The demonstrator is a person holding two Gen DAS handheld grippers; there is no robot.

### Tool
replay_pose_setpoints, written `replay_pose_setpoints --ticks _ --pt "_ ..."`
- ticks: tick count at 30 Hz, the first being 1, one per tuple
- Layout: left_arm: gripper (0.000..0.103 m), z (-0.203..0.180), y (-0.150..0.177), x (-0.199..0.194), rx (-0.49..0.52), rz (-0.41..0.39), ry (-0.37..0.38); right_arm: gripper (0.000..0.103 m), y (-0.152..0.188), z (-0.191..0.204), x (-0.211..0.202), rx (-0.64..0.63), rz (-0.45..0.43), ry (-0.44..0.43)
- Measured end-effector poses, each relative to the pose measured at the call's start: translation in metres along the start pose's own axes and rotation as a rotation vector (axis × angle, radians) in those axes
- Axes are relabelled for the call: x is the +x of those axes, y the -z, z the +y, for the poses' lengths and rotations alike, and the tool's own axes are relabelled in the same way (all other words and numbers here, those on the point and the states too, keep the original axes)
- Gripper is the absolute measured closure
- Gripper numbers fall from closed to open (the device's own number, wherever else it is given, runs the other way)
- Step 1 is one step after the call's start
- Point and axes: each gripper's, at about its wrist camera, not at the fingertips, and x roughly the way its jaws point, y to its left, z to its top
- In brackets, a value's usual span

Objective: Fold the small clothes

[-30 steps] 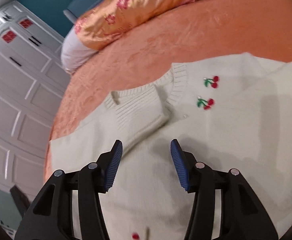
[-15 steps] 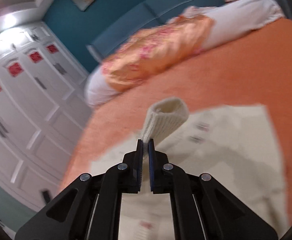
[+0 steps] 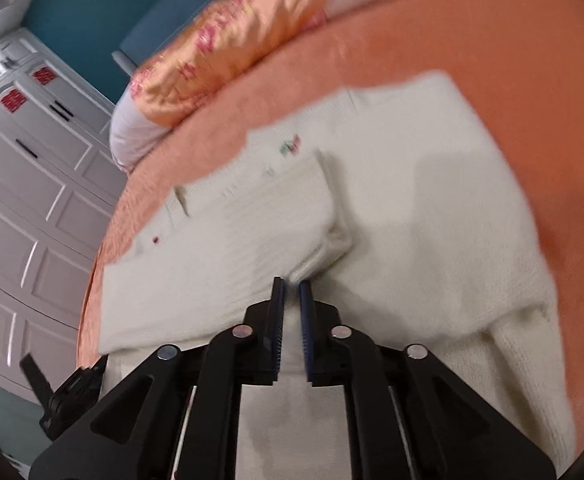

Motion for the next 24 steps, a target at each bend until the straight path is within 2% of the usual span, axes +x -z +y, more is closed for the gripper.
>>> replay_pose_setpoints --ticks 1,2,3,5,7,9,10,11,14,16,18,19,20,22,24 --pt "0.072 0.002 0.002 -0.011 -0.010 -0.006 0.026 0.074 -0.001 -0.001 -0.003 0.011 -0.012 -0.009" --pt "0.072 0.003 0.003 -0.023 -0.018 -0.021 0.050 0.055 -0.003 -0.003 -0.008 0.027 -0.034 -0.026" --pt "0.070 0.002 0.003 -0.034 -0.026 -0.041 0.074 0.048 -0.005 -0.005 -0.012 0.043 -0.057 -0.039" --pt "0.064 -0.006 -0.006 -0.044 -0.031 -0.066 0.094 0.045 -0.012 -0.008 -0.011 0.079 -0.073 -0.032" --pt "0.063 -0.019 -0.016 -0.037 -0.028 -0.047 0.106 0.045 -0.020 -0.010 0.000 0.113 -0.048 -0.017" --pt "0.063 -0.035 -0.023 -0.016 -0.019 0.012 0.094 0.055 -0.027 -0.001 0.012 0.079 -0.012 0.048" --pt "0.063 -0.040 -0.023 -0.007 -0.014 0.042 0.088 0.080 -0.031 0.009 0.016 0.054 0.004 0.059" --pt "0.063 -0.045 -0.022 0.006 -0.011 0.085 0.079 0.094 -0.034 0.018 0.011 0.032 0.003 0.023" --pt "0.065 -0.041 -0.017 0.030 -0.054 0.156 0.054 0.094 -0.036 0.047 -0.038 -0.074 -0.151 -0.115" --pt "0.068 -0.031 -0.016 0.036 -0.103 0.155 0.041 0.095 -0.030 0.051 -0.055 -0.138 -0.209 -0.103" --pt "0.072 -0.022 -0.017 0.040 -0.133 0.148 0.036 0.095 -0.023 0.033 -0.036 -0.156 -0.136 0.000" --pt "0.072 -0.022 -0.017 0.042 -0.128 0.150 0.031 0.095 -0.018 0.015 -0.012 -0.141 -0.052 0.079" --pt "0.072 -0.026 -0.017 0.042 -0.097 0.146 0.014 0.095 -0.012 0.000 0.007 -0.113 0.018 0.123" --pt "0.072 -0.036 -0.014 0.042 -0.024 0.132 -0.027 0.095 -0.007 -0.009 -0.004 -0.054 -0.015 0.061" --pt "0.071 -0.047 -0.007 0.042 0.086 0.102 -0.081 0.095 -0.006 -0.002 -0.018 -0.049 -0.067 0.028"
